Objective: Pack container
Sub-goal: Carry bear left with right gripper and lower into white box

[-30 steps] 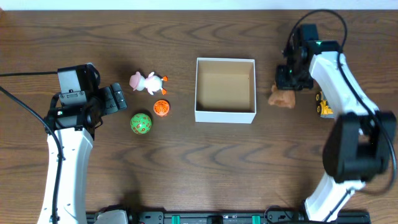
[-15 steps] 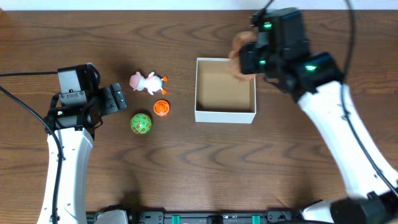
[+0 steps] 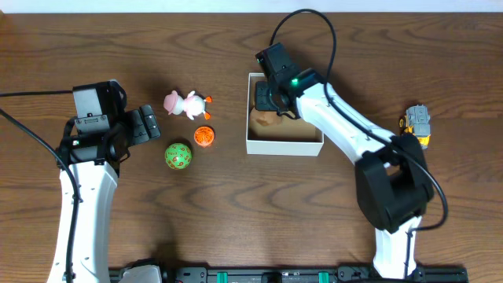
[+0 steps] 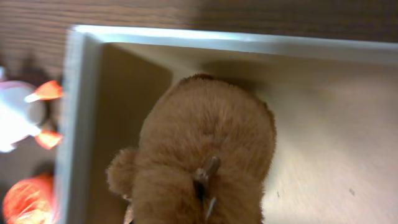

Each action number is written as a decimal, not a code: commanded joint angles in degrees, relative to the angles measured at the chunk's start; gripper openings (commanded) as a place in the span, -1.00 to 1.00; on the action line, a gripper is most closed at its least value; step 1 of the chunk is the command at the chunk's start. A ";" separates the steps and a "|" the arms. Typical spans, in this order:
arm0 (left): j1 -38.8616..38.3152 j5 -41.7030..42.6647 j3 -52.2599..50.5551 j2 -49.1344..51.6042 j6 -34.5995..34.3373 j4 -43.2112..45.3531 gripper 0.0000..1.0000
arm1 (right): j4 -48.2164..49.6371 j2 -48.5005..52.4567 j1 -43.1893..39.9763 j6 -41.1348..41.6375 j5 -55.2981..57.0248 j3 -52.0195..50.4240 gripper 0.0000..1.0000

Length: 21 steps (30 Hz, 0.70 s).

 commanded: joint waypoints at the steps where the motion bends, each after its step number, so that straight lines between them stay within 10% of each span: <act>1: 0.28 -0.09 1.20 0.26 0.96 -0.20 0.96 | 0.96 2.80 -0.42 1.44 1.64 -0.11 -0.84; 7: 0.28 -0.09 1.20 0.26 0.96 -0.22 0.96 | 0.92 3.98 -0.13 -1.14 1.22 -0.09 0.11; 21: 0.28 -0.09 1.20 0.26 0.96 -0.22 0.96 | 1.25 -7.21 -1.49 -10.16 4.20 -0.09 0.85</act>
